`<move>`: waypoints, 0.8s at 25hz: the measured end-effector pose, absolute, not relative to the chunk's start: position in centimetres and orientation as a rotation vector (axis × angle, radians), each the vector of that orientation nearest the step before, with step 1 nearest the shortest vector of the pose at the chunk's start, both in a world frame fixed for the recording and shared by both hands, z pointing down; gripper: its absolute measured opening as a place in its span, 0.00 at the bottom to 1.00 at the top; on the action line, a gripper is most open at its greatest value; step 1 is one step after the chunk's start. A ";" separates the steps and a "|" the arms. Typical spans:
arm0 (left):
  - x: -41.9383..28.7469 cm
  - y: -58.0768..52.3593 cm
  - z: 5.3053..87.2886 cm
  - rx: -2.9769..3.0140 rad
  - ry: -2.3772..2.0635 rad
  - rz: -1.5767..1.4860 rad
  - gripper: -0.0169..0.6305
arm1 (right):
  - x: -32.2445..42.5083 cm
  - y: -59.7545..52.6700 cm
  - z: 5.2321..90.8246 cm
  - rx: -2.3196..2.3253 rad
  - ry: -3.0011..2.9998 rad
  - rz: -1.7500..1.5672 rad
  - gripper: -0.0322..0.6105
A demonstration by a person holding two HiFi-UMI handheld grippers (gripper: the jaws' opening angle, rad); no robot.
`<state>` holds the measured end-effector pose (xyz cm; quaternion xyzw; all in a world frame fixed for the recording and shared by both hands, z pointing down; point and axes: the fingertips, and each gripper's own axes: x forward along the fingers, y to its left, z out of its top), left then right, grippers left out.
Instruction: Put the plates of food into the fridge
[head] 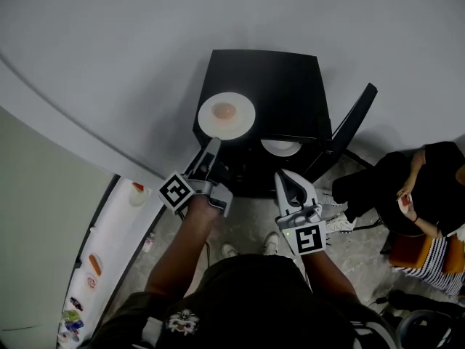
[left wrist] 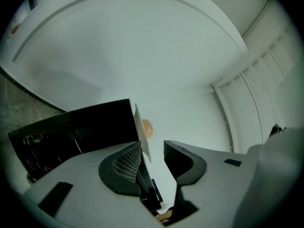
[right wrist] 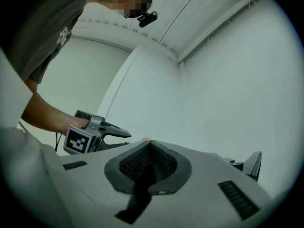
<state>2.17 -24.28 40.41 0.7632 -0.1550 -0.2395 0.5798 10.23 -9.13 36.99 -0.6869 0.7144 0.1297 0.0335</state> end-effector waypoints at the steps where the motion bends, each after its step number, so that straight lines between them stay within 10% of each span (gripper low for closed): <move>1: 2.2 -24.7 40.4 1.754 -0.355 -0.559 0.27 | 10.2 -9.1 36.9 -2.111 2.198 0.400 0.09; 20: 3.8 -26.3 41.3 1.570 -0.360 -0.515 0.13 | 10.5 -8.1 36.5 -2.101 2.186 0.398 0.09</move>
